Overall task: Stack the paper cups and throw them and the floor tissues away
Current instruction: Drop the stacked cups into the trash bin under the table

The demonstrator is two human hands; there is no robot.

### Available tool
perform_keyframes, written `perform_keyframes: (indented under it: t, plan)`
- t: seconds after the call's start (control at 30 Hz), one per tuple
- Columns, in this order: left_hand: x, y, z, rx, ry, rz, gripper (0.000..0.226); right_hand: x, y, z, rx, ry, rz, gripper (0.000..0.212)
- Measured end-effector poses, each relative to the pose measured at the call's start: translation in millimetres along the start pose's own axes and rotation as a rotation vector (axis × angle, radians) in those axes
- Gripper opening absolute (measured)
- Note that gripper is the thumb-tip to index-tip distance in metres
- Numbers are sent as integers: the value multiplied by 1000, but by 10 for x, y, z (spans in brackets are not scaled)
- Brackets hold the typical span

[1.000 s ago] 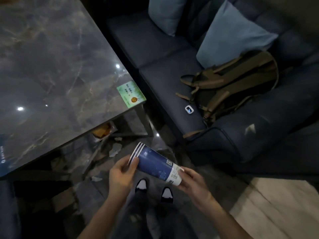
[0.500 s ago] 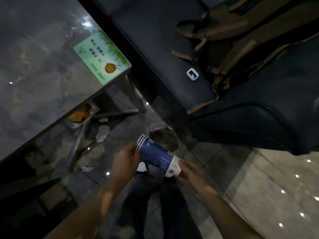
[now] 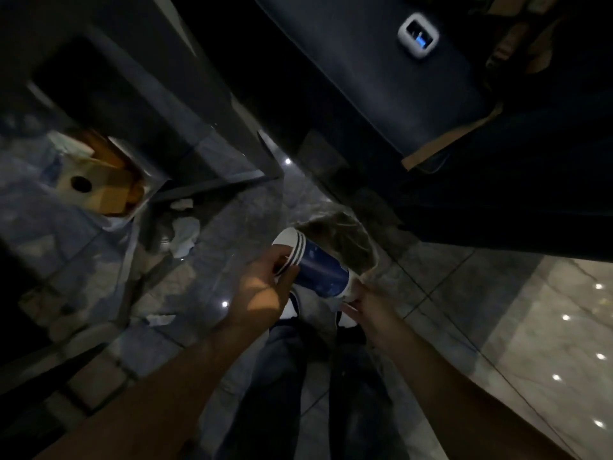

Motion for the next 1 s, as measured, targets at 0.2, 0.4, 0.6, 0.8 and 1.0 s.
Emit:
perform_keyframes:
  t: [0.2,0.4,0.6,0.8,1.0]
  plan:
    - [-326,162,141,27,188,81,14,-63,334,12,0,-36,-7,15]
    - [-762,266,231,-83,229,151,5,-118,489,124,72,97,73,22]
    - [-1093,390,408,-87,295,269,15,-114,613,252,71,219,107,26]
    - [-1359,526,648,-83,418,430,27,-54,827,280,105,65,-37,32]
    - [-1480,650,771,-121,510,477,54,-39,1068,309,144,47,-56,33]
Point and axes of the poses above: each hand's wrist, its own y-axis towards the middle knuckle, its own x-axis out of the back of the hand, z = x × y, the point moved 8 cm from there along y, towards the middle knuckle, and after that the axes turned 11 degrees about -y, right-handed, at the moved point
